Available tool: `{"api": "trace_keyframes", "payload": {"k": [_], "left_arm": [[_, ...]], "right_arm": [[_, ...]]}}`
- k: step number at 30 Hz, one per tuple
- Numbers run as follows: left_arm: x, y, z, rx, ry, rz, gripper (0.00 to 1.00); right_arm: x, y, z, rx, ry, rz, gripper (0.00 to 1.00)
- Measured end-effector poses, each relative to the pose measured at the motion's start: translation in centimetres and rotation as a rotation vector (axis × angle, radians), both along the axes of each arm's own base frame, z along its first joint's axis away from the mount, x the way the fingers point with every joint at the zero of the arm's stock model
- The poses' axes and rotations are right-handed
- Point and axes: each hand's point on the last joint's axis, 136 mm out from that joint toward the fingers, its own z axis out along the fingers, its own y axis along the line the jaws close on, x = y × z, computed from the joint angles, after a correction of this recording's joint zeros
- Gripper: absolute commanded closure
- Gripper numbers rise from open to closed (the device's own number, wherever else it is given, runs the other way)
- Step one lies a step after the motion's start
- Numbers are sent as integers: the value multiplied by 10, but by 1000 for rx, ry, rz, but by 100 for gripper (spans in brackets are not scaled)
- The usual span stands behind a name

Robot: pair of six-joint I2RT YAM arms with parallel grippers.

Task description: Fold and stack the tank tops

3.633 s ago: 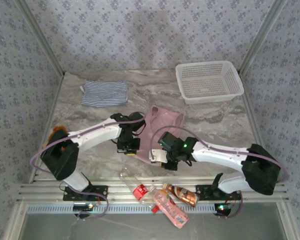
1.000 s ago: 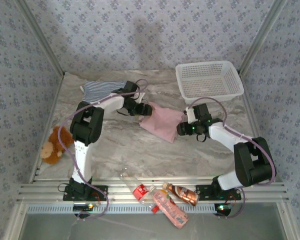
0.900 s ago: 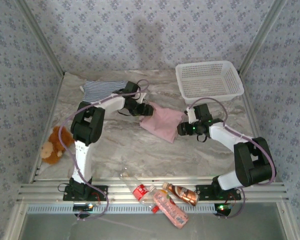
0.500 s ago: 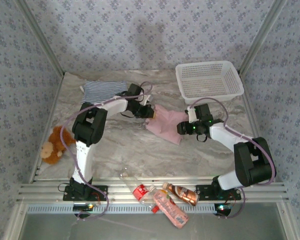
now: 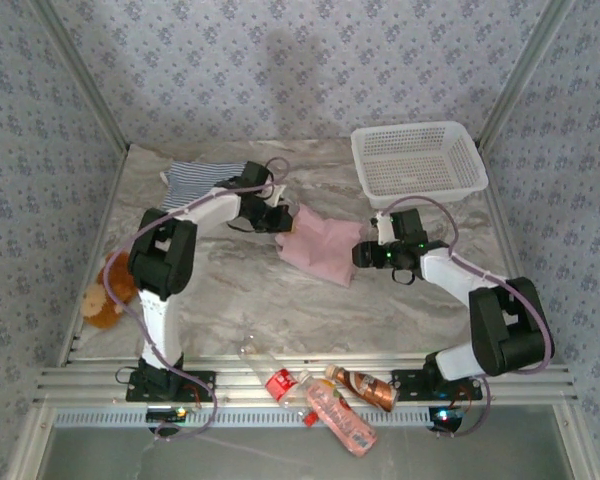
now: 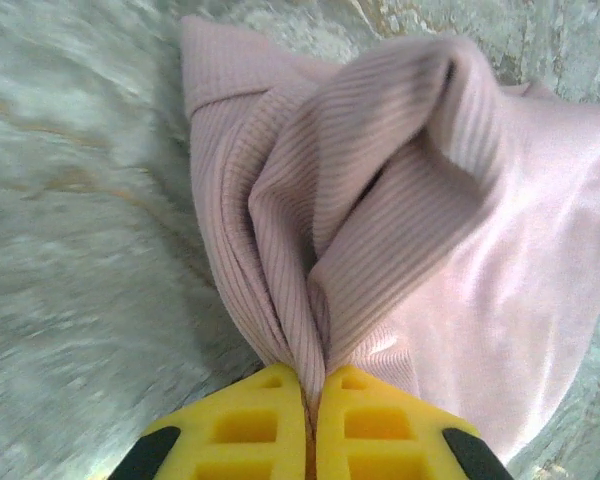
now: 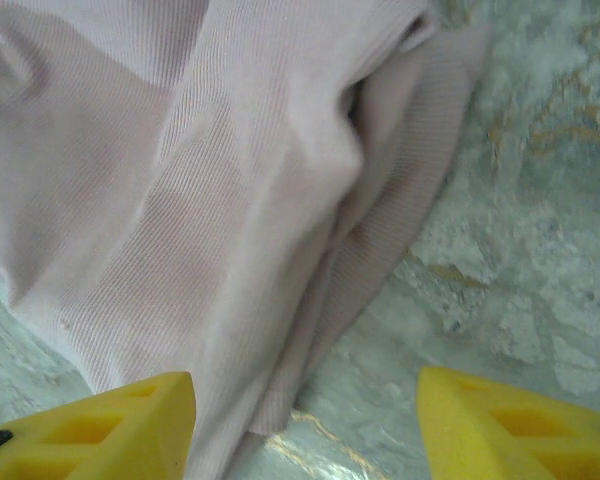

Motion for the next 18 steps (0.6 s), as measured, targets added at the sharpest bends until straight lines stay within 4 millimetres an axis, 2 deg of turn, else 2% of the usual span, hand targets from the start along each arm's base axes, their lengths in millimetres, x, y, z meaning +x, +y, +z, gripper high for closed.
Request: {"api": "trace_keyframes", "payload": {"k": [6, 11, 18], "left_arm": [[13, 32, 23, 44, -57, 50, 100], [38, 65, 40, 64, -98, 110, 100], [76, 95, 82, 73, -217, 170, 100]], "right_arm": [[14, 14, 23, 112, -60, -25, 36], [22, 33, 36, 170, -82, -13, 36], [32, 58, 49, 209, -105, 29, 36]]}}
